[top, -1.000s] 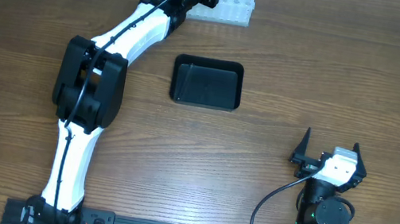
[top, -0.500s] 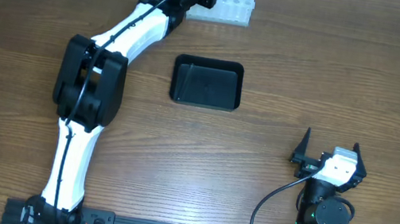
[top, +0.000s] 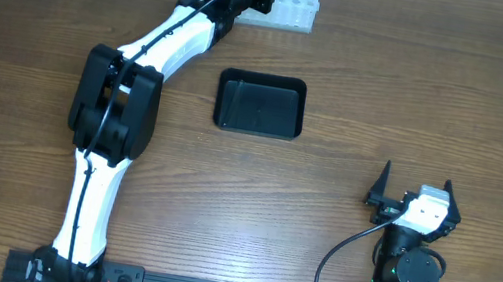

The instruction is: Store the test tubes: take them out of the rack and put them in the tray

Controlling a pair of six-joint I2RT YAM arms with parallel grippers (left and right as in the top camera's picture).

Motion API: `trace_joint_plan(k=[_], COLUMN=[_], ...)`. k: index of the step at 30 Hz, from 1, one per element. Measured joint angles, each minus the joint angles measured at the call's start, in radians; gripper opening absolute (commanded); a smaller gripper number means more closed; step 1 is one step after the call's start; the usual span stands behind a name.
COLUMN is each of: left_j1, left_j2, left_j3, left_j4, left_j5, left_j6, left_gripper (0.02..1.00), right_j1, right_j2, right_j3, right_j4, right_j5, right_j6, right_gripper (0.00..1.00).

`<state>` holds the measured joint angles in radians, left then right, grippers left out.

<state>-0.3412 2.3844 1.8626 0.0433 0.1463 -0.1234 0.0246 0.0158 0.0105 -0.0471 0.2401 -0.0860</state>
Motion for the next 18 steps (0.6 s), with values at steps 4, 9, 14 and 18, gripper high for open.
trace_joint_plan(k=[4, 9, 14, 18], left_j1=[0.0, 0.0, 0.0, 0.0], left_j2=[0.0, 0.0, 0.0, 0.0], left_j3=[0.0, 0.0, 0.0, 0.0], left_j4=[0.0, 0.0, 0.0, 0.0], left_j5=[0.0, 0.0, 0.0, 0.0], left_j6=[0.0, 0.0, 0.0, 0.0], left_gripper=[0.288, 0.244, 0.209, 0.196], right_j1=[0.0, 0.0, 0.0, 0.0], right_j2=[0.0, 0.0, 0.0, 0.0], right_j3=[0.0, 0.0, 0.0, 0.0], right_j4=[0.0, 0.0, 0.0, 0.0], right_j5=[0.0, 0.0, 0.0, 0.0], right_j6=[0.001, 0.0, -0.001, 0.0], right_gripper=[0.993, 0.991, 0.991, 0.993])
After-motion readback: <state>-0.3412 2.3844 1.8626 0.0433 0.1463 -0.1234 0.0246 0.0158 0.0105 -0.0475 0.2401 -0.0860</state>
